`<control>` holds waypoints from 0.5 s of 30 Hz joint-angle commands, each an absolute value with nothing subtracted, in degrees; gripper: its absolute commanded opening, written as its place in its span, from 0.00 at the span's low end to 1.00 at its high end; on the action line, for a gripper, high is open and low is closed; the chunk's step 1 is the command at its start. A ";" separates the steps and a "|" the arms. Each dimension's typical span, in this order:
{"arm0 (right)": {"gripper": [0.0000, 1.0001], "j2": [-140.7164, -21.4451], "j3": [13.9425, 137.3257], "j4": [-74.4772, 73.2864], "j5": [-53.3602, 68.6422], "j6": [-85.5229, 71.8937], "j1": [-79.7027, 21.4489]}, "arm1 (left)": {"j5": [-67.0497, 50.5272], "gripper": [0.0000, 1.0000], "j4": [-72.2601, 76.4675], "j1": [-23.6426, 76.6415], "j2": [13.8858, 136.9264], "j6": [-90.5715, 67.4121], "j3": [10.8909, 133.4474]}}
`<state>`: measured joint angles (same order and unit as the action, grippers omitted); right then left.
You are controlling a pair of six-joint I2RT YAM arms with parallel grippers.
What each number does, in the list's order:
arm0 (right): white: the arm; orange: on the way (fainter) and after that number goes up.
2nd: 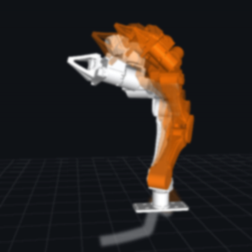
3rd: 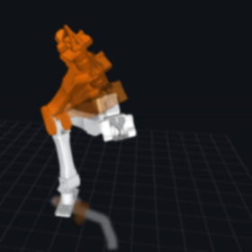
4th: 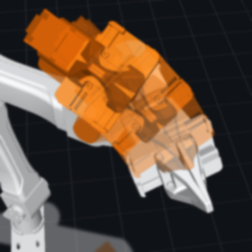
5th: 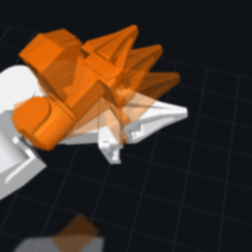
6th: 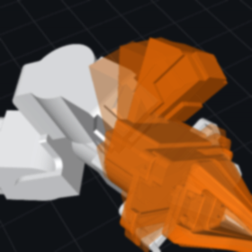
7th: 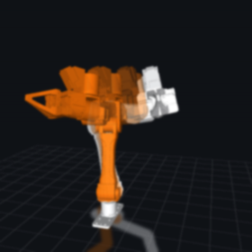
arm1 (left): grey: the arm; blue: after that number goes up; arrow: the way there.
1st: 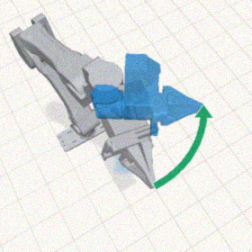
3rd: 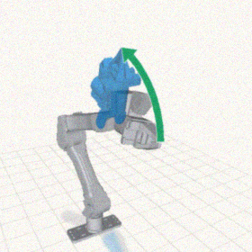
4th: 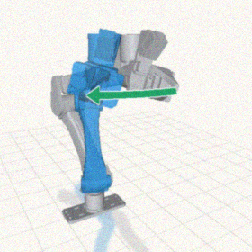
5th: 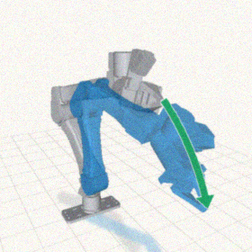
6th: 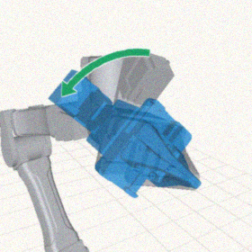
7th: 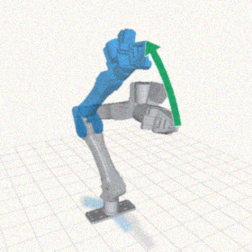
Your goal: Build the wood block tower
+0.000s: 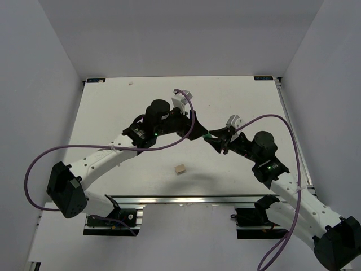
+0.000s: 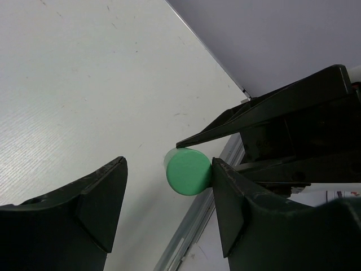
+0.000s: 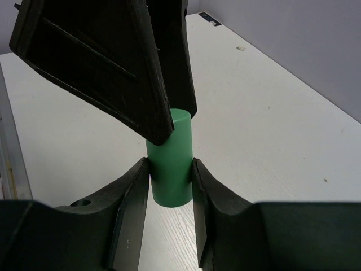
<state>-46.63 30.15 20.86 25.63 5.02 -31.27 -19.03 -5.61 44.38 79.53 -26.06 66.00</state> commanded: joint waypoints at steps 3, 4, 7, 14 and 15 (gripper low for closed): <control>0.00 -45.88 30.41 24.35 25.40 5.80 -31.55 | -22.15 0.66 -4.48 44.65 80.16 -27.42 66.27; 0.00 -45.97 30.32 24.43 25.40 5.80 -31.64 | -22.24 0.64 -4.48 44.65 80.07 -27.42 66.27; 0.00 -46.49 30.32 24.35 25.66 5.63 -31.64 | -21.53 0.50 -4.48 44.65 80.07 -27.51 66.27; 0.00 -46.93 30.32 24.43 26.19 5.63 -31.64 | -21.97 0.26 -4.66 44.82 80.51 -27.25 66.44; 0.00 -46.93 30.41 24.43 25.67 5.63 -31.64 | -22.06 0.24 -4.92 44.91 80.59 -27.16 66.53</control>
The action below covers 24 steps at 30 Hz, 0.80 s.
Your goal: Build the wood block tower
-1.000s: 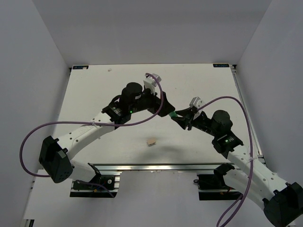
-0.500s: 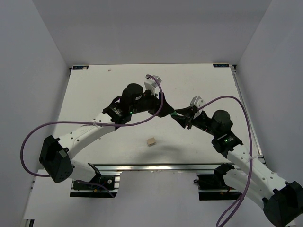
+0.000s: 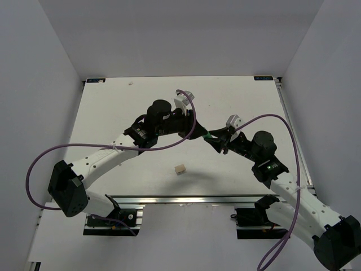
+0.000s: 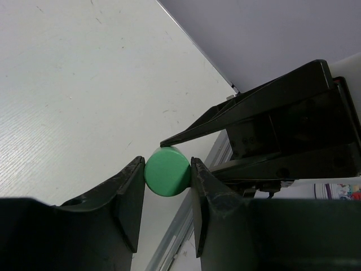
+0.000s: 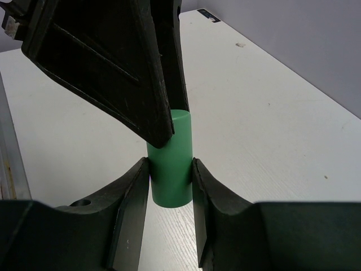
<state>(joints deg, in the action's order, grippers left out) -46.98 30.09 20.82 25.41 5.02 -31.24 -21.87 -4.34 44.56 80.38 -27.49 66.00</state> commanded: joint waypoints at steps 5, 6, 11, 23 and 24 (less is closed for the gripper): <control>0.00 -46.93 30.41 24.96 24.79 5.36 -31.64 | -21.36 0.08 -5.89 45.26 80.25 -27.16 66.62; 0.00 -47.02 30.41 24.96 24.52 5.27 -31.64 | -21.44 0.06 -5.89 45.26 80.33 -27.16 66.62; 0.21 -47.63 30.94 23.82 24.52 4.75 -31.64 | -17.94 0.00 -7.29 45.35 79.63 -27.07 67.23; 0.83 -47.99 31.11 23.29 19.78 3.43 -31.64 | 3.32 0.00 -16.78 45.26 76.64 -25.84 69.61; 0.84 -48.08 31.20 23.38 18.21 2.99 -31.64 | 4.38 0.00 -17.40 45.35 76.47 -25.67 69.70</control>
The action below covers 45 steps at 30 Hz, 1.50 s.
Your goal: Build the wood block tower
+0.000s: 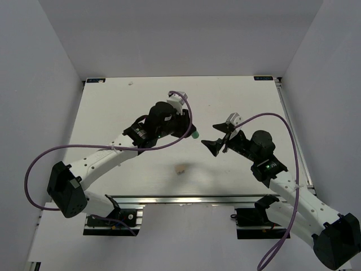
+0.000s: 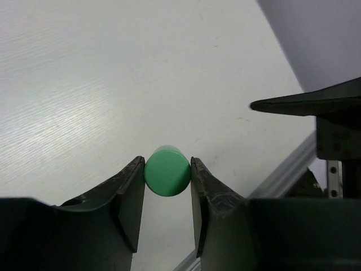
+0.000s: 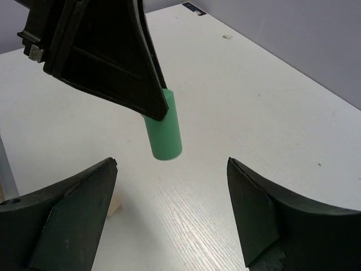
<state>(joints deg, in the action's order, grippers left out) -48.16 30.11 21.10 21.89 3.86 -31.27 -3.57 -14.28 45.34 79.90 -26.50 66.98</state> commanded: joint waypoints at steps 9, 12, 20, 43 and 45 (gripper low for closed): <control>0.84 -48.43 31.03 21.54 5.82 -1.31 -31.64 | 29.87 0.00 -27.50 43.43 76.64 -26.45 69.61; 0.84 -48.43 30.41 20.39 2.48 -2.98 -31.64 | 28.39 0.00 -28.30 38.16 76.99 -27.07 68.56; 0.90 -47.63 27.69 18.46 -6.05 -5.79 -31.64 | 26.99 0.00 -25.84 28.31 76.02 -27.16 65.04; 0.89 -49.31 27.25 16.35 -16.44 -7.21 -31.64 | 22.24 0.00 -25.58 25.40 84.90 -26.19 65.92; 0.89 -49.39 27.25 16.35 -16.52 -7.12 -31.64 | 22.41 0.00 -25.58 25.40 85.60 -26.19 66.00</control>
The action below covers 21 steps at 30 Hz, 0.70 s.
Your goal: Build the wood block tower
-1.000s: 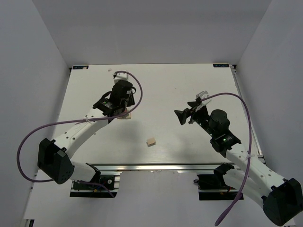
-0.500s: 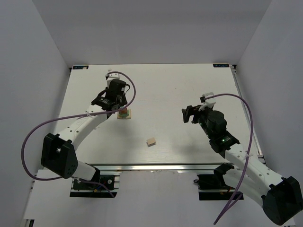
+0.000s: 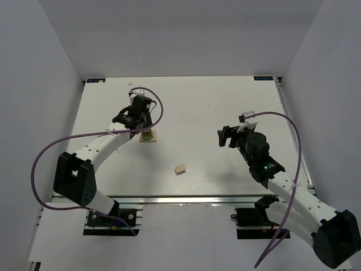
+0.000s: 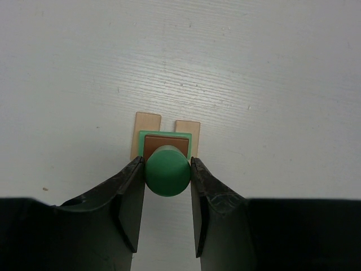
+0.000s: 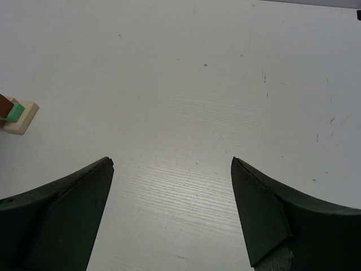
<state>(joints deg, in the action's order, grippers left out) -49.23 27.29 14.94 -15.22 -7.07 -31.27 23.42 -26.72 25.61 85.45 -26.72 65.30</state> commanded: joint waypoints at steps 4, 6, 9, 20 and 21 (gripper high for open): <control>0.89 -49.39 27.25 16.35 -16.79 -6.86 -31.64 | 22.76 0.00 -25.58 25.40 86.48 -26.10 66.36; 0.89 -49.57 27.16 16.35 -16.87 -6.86 -31.64 | 23.03 0.00 -25.58 25.31 86.83 -26.02 66.44; 0.89 -49.92 27.16 16.44 -16.96 -6.77 -31.64 | 22.76 0.00 -25.23 25.22 86.66 -25.84 66.27; 0.89 -50.10 27.25 16.08 -17.49 -6.68 -31.64 | 22.50 0.00 -24.79 24.70 86.75 -25.66 65.13; 0.89 -50.10 27.25 16.08 -17.49 -6.59 -31.64 | 21.98 0.00 -24.52 24.70 86.75 -25.58 64.95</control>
<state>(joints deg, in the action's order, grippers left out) -50.09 27.29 14.87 -16.40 -7.03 -31.27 22.98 -26.28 24.95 87.46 -25.93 65.28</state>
